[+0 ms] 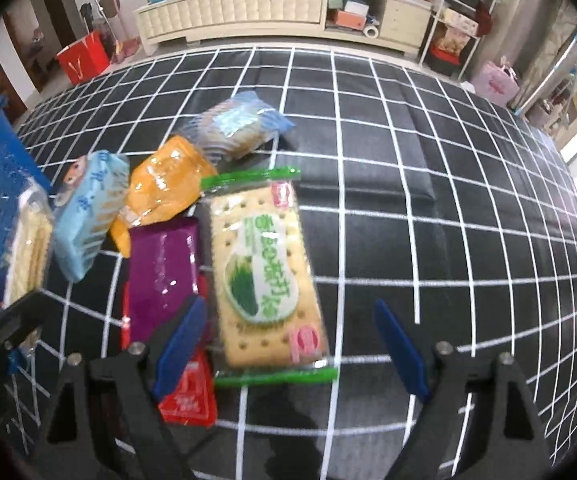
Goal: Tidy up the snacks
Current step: 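Grasp the white-banded cracker pack with the left tool while the right tool reaches the green-label cracker pack, then carry the cracker pack with the left tool while the right tool carries the green-label crackers to the basket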
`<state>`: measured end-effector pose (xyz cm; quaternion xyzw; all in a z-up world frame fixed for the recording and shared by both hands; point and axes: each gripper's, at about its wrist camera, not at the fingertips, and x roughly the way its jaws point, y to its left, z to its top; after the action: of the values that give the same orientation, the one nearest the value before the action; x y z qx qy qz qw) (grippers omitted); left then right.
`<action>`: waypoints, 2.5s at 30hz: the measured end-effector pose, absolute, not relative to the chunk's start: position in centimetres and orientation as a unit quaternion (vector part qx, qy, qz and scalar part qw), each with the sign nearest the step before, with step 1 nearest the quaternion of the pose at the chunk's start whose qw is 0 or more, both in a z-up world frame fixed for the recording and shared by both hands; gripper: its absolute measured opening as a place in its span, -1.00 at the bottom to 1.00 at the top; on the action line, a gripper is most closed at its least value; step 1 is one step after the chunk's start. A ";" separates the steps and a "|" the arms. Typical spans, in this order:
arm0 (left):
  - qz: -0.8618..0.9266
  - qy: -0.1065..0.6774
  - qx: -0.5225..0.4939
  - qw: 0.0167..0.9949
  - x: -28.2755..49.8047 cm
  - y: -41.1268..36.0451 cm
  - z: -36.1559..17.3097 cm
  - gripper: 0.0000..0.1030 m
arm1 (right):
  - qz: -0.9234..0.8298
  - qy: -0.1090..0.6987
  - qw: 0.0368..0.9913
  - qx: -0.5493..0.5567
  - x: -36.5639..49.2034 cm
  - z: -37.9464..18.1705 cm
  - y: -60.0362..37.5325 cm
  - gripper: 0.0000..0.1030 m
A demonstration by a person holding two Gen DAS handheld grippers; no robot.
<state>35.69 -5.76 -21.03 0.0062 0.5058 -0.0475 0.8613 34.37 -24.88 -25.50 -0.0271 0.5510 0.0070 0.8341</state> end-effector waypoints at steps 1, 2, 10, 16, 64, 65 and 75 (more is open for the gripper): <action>-0.047 0.506 0.006 0.861 35.7 -5.8 -21.0 -0.17 | 0.009 0.553 0.832 -0.030 34.7 -25.9 -24.8 0.71; -0.047 0.507 0.007 0.861 35.7 -5.8 -21.0 -0.17 | 0.013 0.556 0.830 -0.030 34.8 -26.1 -24.7 0.71; -0.051 0.502 0.021 0.863 35.8 -6.3 -21.1 -0.17 | 0.027 0.554 0.832 -0.017 34.2 -26.0 -24.7 0.17; -0.049 0.498 0.021 0.865 34.4 -6.1 -20.0 -0.17 | 0.026 0.524 0.851 -0.014 31.6 -22.8 -25.3 0.16; -0.004 0.414 0.008 0.910 21.1 9.3 -4.7 -0.17 | 0.191 0.415 0.889 0.014 20.8 -6.8 -8.9 0.16; -0.003 0.416 0.006 0.909 21.4 9.7 -4.9 -0.17 | 0.194 0.418 0.887 0.015 21.1 -7.0 -8.6 0.16; 0.001 0.474 -0.009 0.880 25.9 12.6 -9.1 -0.17 | 0.206 0.452 0.867 0.025 24.9 -10.4 -6.2 0.16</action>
<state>25.89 12.64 -9.11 -0.0088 0.4741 0.0012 0.8804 24.86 -6.17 -10.40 0.0252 0.4524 0.2060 0.8673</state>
